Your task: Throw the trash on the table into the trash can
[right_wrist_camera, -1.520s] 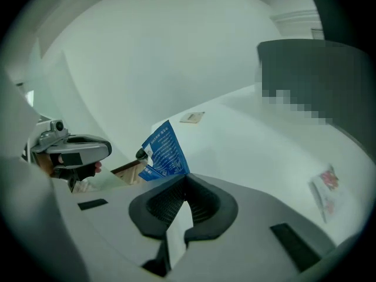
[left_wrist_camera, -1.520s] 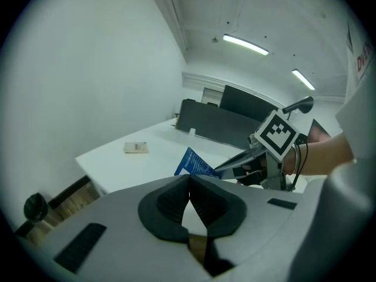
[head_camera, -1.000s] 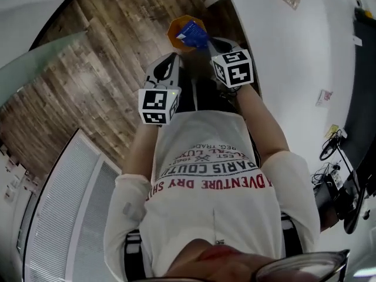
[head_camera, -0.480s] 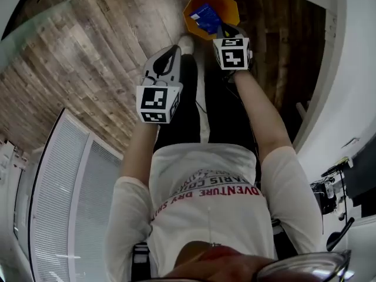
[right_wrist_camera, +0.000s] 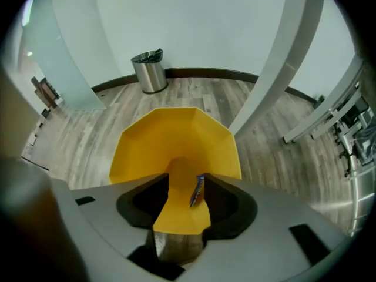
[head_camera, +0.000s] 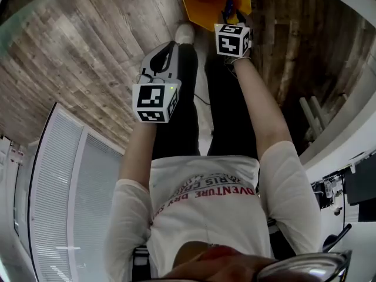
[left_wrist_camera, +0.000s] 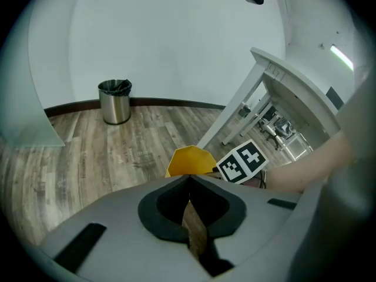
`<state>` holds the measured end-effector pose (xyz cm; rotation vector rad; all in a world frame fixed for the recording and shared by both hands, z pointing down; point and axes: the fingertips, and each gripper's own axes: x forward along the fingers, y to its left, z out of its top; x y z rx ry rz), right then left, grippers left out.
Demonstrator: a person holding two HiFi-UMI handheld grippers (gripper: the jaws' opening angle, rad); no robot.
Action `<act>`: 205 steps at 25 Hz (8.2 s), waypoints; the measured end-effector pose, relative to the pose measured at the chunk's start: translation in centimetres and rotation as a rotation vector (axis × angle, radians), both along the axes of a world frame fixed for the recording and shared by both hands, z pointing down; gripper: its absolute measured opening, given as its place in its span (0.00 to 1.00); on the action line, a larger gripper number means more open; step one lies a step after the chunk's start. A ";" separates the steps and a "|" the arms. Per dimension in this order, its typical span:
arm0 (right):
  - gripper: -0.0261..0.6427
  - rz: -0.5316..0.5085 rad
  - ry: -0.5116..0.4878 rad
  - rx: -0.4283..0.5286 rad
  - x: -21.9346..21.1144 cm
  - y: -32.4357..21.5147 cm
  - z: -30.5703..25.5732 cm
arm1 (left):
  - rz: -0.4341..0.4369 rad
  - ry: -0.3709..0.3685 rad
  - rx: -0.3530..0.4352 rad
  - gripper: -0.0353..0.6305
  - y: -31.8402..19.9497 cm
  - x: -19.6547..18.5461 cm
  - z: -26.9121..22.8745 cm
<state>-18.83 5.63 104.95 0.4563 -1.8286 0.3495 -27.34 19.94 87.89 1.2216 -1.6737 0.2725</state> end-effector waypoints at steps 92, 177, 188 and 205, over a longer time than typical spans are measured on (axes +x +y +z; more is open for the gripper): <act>0.40 1.031 -0.498 0.385 57.2 -23.0 -52.3 | 1.032 -0.021 0.617 0.09 -33.7 52.4 -44.6; 0.30 -0.055 -0.196 -0.183 -3.4 -0.4 -6.3 | -0.002 -0.021 0.151 0.09 -6.4 -2.5 -7.4; 0.08 0.014 -0.389 -0.082 -3.8 -3.5 -26.1 | 0.047 -0.088 0.264 0.09 -10.8 -0.5 -21.1; 0.08 0.436 -0.699 0.348 18.5 -14.0 -60.7 | 0.529 -0.127 0.657 0.09 -25.0 19.4 -47.8</act>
